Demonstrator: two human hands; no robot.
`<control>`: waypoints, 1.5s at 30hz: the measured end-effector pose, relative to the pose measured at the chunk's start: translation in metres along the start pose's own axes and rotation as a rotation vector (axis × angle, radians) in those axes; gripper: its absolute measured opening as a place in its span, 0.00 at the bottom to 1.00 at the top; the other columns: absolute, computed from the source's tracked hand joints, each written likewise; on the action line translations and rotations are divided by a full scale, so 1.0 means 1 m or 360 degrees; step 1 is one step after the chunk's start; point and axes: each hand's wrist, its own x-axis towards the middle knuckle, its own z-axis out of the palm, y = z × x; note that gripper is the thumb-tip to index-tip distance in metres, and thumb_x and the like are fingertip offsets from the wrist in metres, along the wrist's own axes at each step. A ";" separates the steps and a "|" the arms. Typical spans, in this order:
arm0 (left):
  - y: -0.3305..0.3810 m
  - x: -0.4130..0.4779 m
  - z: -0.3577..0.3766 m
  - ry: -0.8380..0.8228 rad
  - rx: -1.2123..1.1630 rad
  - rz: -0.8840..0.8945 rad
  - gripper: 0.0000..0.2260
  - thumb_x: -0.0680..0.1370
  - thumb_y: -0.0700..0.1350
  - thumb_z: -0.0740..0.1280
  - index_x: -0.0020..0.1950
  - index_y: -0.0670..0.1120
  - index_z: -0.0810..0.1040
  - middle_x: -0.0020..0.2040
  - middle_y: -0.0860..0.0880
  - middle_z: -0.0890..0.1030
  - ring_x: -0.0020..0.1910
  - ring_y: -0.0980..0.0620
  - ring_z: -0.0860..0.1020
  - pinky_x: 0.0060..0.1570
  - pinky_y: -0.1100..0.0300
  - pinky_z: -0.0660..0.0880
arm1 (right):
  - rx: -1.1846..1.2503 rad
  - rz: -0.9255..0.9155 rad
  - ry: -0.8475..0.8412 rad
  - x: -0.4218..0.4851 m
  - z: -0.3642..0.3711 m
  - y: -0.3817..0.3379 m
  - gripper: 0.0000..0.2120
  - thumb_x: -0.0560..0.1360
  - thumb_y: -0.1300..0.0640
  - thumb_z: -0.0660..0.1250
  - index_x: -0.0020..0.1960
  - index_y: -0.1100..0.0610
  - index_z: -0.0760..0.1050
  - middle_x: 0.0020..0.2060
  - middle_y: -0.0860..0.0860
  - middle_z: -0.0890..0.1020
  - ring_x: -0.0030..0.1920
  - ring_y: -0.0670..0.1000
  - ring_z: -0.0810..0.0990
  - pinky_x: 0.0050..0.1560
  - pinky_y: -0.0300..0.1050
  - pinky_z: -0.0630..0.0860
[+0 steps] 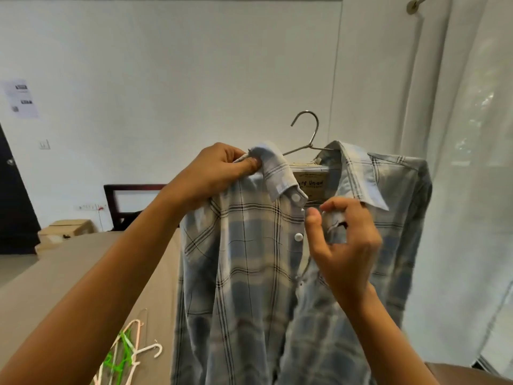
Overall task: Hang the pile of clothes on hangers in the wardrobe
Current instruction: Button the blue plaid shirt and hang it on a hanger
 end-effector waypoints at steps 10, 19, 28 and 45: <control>-0.104 0.028 0.015 -0.0043 0.0016 -0.0217 0.17 0.75 0.55 0.66 0.35 0.41 0.75 0.30 0.48 0.70 0.30 0.54 0.67 0.32 0.60 0.63 | -0.0106 0.0295 -0.0654 -0.036 0.074 0.037 0.12 0.68 0.68 0.71 0.50 0.61 0.74 0.41 0.55 0.77 0.37 0.46 0.70 0.42 0.30 0.65; -0.359 -0.027 0.199 -0.0480 0.0287 -0.0743 0.20 0.79 0.52 0.61 0.29 0.50 0.61 0.28 0.51 0.66 0.31 0.50 0.66 0.33 0.57 0.59 | 0.0059 0.1561 -0.1413 -0.261 0.110 0.154 0.12 0.71 0.68 0.68 0.50 0.57 0.72 0.36 0.47 0.76 0.27 0.44 0.71 0.30 0.34 0.67; -0.525 -0.059 0.297 -0.0277 0.0325 -0.1046 0.13 0.81 0.50 0.60 0.48 0.43 0.78 0.43 0.43 0.81 0.42 0.44 0.76 0.39 0.54 0.68 | -0.0020 0.2161 -0.1162 -0.425 0.147 0.233 0.28 0.68 0.71 0.72 0.57 0.59 0.58 0.38 0.53 0.75 0.35 0.48 0.76 0.35 0.35 0.75; -0.528 -0.158 0.433 0.0374 -0.0104 -0.1506 0.05 0.75 0.46 0.70 0.44 0.44 0.80 0.37 0.49 0.82 0.36 0.53 0.80 0.37 0.62 0.77 | -0.0062 0.2487 -0.1376 -0.522 0.170 0.251 0.12 0.73 0.65 0.68 0.34 0.54 0.70 0.27 0.50 0.74 0.32 0.51 0.73 0.35 0.44 0.70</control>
